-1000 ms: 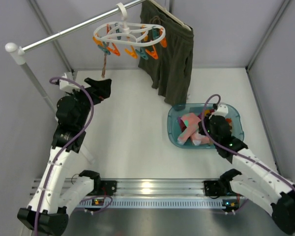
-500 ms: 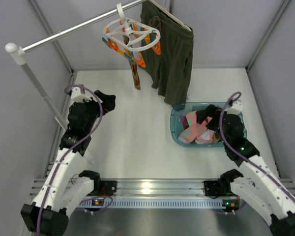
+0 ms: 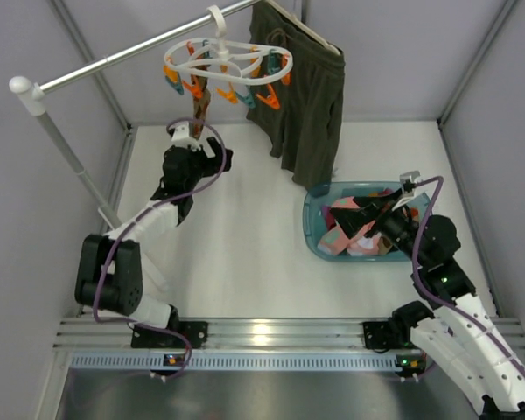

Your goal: Remove the socks clipped to the hanger

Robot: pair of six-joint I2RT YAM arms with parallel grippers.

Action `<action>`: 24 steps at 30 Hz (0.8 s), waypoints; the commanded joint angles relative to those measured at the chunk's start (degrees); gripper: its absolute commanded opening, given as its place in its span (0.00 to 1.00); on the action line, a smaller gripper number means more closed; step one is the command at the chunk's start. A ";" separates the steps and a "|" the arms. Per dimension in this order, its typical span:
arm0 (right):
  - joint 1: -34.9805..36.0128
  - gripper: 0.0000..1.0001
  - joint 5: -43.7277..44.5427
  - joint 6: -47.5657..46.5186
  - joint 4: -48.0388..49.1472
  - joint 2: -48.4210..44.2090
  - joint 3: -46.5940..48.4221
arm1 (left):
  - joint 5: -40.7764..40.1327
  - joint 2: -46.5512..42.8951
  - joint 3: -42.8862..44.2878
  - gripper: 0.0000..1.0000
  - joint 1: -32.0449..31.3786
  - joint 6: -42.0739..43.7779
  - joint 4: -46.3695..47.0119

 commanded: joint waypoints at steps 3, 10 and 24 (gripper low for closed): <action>-0.48 0.99 -9.65 -0.85 8.58 0.89 -2.03 | -6.83 9.68 11.79 0.98 0.23 9.91 14.10; -0.48 1.00 -12.89 0.20 13.75 3.97 -2.99 | -17.81 15.41 16.56 0.98 0.06 14.48 14.54; -0.48 1.00 -15.27 1.34 18.51 12.93 -4.14 | -24.60 7.07 7.51 0.98 -1.70 18.18 16.12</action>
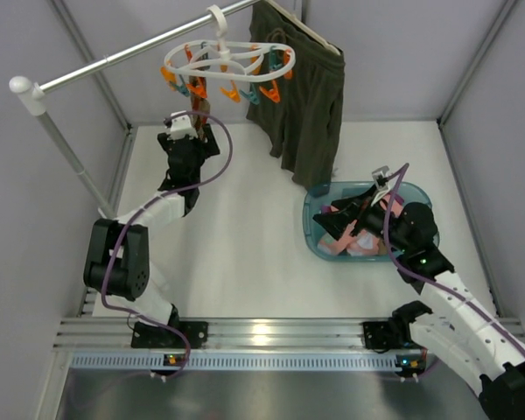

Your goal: Remove the socks clipped to the hanger

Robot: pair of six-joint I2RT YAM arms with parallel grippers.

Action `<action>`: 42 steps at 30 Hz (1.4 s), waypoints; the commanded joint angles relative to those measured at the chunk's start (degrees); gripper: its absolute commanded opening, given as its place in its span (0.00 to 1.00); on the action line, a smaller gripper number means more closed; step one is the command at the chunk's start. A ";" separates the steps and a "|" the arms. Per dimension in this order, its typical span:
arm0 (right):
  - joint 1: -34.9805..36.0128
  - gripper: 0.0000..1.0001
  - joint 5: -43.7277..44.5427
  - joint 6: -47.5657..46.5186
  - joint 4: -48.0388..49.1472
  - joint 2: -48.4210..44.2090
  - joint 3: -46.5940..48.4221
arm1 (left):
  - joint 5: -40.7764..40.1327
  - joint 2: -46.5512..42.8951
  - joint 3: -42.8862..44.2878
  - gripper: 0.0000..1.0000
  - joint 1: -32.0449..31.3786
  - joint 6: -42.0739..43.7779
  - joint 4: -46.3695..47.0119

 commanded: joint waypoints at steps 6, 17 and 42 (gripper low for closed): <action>-0.39 0.99 -2.53 0.29 5.68 0.72 -0.51 | -2.01 -6.34 0.17 0.99 -0.93 6.78 4.65; 0.04 1.00 -2.80 -0.14 5.95 0.98 -0.16 | 17.68 9.04 13.98 0.95 0.21 6.02 7.89; 1.27 0.99 -1.66 -0.67 6.56 3.27 -0.34 | -21.91 10.47 11.97 0.00 0.21 -3.48 12.74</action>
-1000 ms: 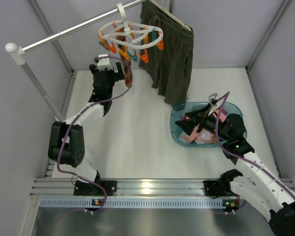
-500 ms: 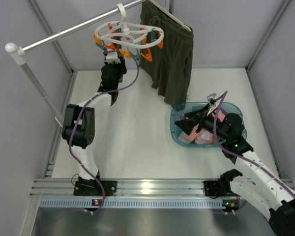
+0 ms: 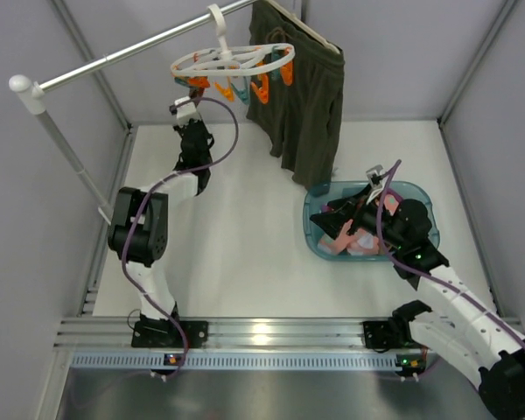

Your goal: Remove the socks clipped to the hanger

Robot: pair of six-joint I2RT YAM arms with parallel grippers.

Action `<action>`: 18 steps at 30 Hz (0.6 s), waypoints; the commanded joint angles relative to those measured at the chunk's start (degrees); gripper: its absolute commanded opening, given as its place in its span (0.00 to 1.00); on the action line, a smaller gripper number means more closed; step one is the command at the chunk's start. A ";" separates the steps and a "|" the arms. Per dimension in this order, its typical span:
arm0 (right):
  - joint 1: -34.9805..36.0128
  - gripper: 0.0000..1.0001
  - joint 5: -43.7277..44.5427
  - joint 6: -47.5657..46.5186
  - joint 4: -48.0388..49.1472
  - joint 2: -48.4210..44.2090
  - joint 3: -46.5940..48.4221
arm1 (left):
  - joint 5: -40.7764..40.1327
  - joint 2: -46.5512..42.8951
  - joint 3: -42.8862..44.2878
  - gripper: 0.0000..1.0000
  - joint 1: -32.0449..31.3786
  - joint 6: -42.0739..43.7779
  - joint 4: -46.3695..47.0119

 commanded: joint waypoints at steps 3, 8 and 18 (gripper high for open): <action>0.71 0.99 0.18 -1.37 2.78 -2.82 0.38 | -21.11 -14.87 -10.58 0.00 -0.36 -6.36 3.75; 0.71 0.99 1.41 -1.64 1.19 -5.37 0.82 | -23.52 -24.72 -19.63 0.00 -4.57 -5.48 3.84; 0.71 1.00 5.54 -4.44 -9.87 -8.09 9.95 | -38.27 -44.68 -31.50 0.00 -24.25 -1.53 4.01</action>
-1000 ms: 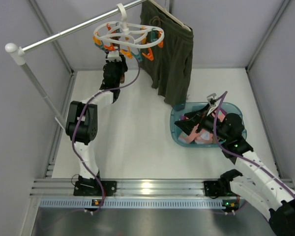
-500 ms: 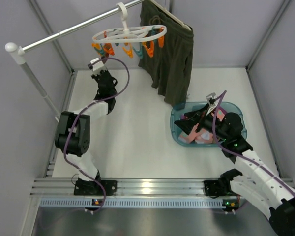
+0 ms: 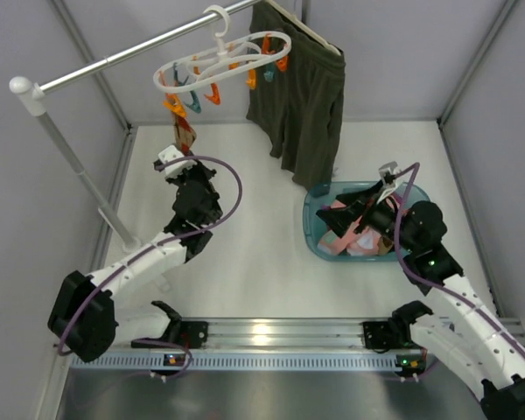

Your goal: Remove the socks clipped to the hanger

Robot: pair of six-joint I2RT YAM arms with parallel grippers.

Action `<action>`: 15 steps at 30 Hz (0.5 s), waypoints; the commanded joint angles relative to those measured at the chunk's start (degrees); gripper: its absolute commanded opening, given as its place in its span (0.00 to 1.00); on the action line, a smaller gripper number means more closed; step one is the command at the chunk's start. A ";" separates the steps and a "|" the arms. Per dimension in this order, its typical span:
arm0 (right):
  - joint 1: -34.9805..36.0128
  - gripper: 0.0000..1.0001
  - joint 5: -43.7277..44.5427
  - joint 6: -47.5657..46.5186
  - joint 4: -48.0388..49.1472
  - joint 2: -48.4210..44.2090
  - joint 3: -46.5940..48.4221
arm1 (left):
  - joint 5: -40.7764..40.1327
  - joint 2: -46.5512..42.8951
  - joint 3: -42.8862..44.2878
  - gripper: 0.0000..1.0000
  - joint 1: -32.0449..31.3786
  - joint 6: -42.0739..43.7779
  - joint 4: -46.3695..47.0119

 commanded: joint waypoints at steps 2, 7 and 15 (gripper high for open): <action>0.47 0.99 2.75 -2.68 -6.82 -1.15 10.61 | -9.12 -6.08 -3.38 0.00 -7.59 2.59 3.01; 0.47 0.97 0.64 -3.38 -11.32 5.16 20.21 | -10.01 -4.08 -2.34 0.00 -16.28 6.62 3.01; 6.60 0.86 1.59 -10.93 -23.87 20.56 40.95 | -15.02 8.04 8.30 0.00 -25.98 15.68 3.01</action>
